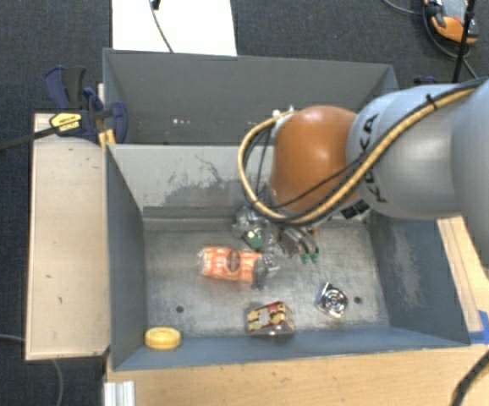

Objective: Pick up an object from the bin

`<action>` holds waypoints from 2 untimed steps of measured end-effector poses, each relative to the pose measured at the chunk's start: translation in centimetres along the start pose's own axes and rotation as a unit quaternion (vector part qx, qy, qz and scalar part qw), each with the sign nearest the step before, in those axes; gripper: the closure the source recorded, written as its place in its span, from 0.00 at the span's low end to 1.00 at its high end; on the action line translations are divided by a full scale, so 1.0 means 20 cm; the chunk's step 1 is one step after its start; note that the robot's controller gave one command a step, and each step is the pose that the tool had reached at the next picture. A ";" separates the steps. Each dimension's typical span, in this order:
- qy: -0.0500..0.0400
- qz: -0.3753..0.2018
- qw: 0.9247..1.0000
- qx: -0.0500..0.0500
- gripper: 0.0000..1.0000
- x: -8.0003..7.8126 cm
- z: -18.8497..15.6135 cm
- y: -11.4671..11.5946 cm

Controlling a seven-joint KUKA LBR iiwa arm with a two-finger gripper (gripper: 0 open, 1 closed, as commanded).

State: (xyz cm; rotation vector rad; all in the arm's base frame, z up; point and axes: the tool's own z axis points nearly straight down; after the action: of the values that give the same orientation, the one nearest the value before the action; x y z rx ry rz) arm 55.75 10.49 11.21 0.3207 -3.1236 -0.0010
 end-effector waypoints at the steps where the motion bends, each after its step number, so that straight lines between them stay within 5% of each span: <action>1: -0.002 -0.074 0.997 0.000 1.00 -0.03 0.20 0.07; 2: -0.002 -0.073 0.997 0.000 1.00 -0.03 0.20 0.07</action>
Offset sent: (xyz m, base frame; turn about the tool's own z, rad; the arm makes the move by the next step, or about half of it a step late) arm 0.0000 0.0000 0.0000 0.0000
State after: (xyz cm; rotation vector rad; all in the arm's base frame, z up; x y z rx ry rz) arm 55.99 12.06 7.28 0.5494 -3.0964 -0.0019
